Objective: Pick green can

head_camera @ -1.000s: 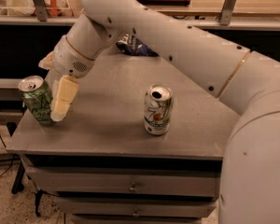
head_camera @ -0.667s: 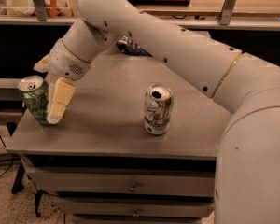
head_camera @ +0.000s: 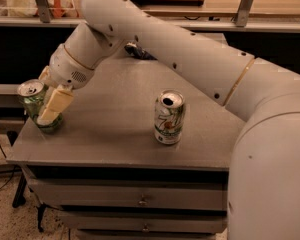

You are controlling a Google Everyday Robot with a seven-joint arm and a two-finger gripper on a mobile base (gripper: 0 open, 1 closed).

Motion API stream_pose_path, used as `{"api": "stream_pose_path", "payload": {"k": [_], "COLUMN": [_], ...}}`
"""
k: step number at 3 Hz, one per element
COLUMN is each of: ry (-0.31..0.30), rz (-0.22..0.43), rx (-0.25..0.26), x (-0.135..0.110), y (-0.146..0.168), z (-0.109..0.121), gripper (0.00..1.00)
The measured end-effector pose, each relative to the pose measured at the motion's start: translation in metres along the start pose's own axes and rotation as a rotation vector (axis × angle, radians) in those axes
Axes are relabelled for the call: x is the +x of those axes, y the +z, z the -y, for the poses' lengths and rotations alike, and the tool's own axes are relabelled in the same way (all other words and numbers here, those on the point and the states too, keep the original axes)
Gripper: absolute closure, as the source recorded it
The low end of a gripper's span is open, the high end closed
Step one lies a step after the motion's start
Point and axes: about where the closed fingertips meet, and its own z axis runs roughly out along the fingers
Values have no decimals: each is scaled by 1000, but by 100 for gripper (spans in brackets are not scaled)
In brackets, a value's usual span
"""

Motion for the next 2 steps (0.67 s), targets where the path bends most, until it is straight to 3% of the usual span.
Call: {"api": "stream_pose_path", "payload": {"k": [2], "ry": [18], "rz": [8], "rx": [10], "x": [2], "y": [-4], "z": [-1], "gripper": [88]}}
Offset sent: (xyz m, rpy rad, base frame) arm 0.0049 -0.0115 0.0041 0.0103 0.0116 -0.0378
